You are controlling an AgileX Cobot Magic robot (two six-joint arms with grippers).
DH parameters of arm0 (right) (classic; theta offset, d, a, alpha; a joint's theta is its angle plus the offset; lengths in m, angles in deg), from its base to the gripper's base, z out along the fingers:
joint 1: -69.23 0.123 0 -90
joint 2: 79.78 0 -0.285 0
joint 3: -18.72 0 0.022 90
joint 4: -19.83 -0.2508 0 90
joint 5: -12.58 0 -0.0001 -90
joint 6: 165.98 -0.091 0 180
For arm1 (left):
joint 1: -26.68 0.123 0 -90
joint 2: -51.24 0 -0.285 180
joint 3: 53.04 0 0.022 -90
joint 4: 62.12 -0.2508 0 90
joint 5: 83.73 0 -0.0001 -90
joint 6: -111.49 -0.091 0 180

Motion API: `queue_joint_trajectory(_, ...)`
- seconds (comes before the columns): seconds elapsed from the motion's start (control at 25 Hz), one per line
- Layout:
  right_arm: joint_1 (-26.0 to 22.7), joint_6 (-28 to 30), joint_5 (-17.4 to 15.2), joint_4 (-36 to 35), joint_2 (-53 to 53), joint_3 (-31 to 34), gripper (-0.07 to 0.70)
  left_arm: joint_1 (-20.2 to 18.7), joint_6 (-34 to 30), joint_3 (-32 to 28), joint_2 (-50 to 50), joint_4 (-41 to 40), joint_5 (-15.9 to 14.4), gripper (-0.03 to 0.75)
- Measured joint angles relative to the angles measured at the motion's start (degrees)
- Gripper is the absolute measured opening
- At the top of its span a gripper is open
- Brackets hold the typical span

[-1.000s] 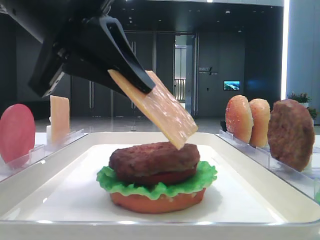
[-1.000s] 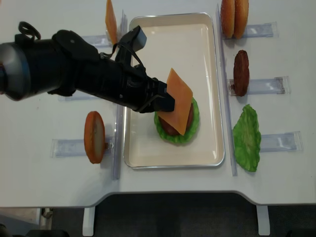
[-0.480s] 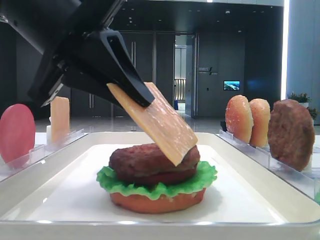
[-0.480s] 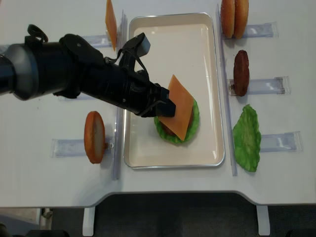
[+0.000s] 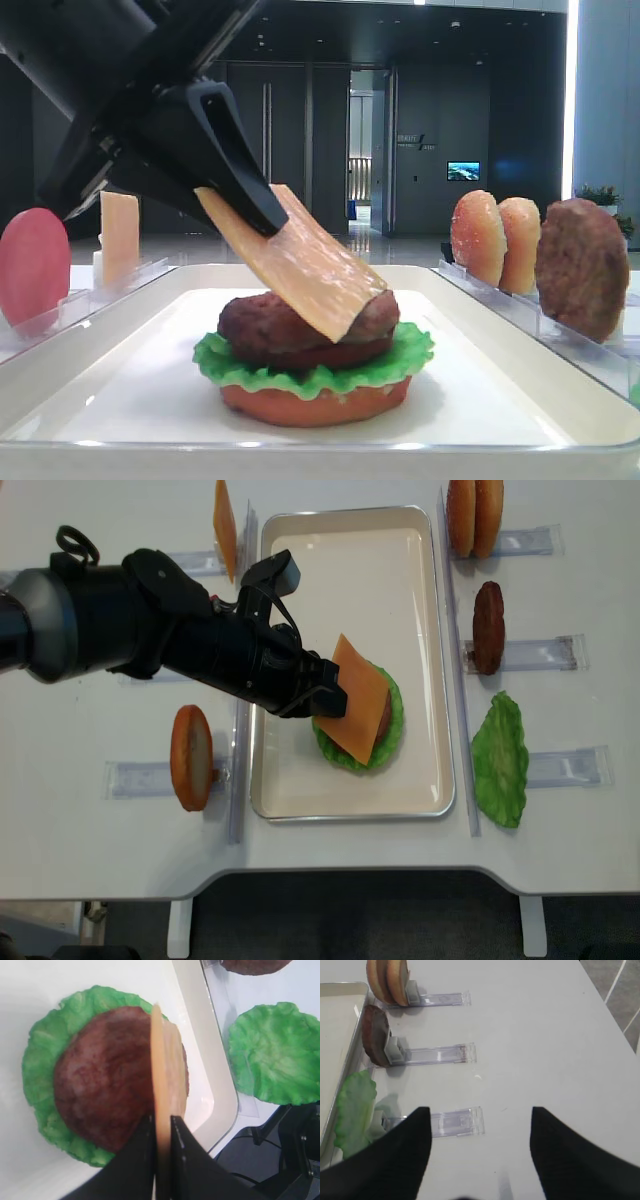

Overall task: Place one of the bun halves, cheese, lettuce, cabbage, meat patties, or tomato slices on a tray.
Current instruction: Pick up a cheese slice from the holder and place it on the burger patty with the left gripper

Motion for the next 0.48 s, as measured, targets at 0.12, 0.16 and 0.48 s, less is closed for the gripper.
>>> queue_joint_trajectory(0.12, 0.0, 0.0, 0.0, 0.0, 0.0, 0.0, 0.416, 0.0, 0.5, 0.0, 0.0, -0.2, 0.5, 0.037)
queue_joint_trajectory(0.16, 0.0, 0.0, 0.0, 0.0, 0.0, 0.0, 0.416, 0.0, 0.7, 0.0, 0.0, -0.2, 0.7, 0.037)
queue_joint_trajectory(0.48, 0.0, 0.0, 0.0, 0.0, 0.0, 0.0, 0.416, 0.0, 1.0, 0.0, 0.0, -0.3, 1.3, 0.208)
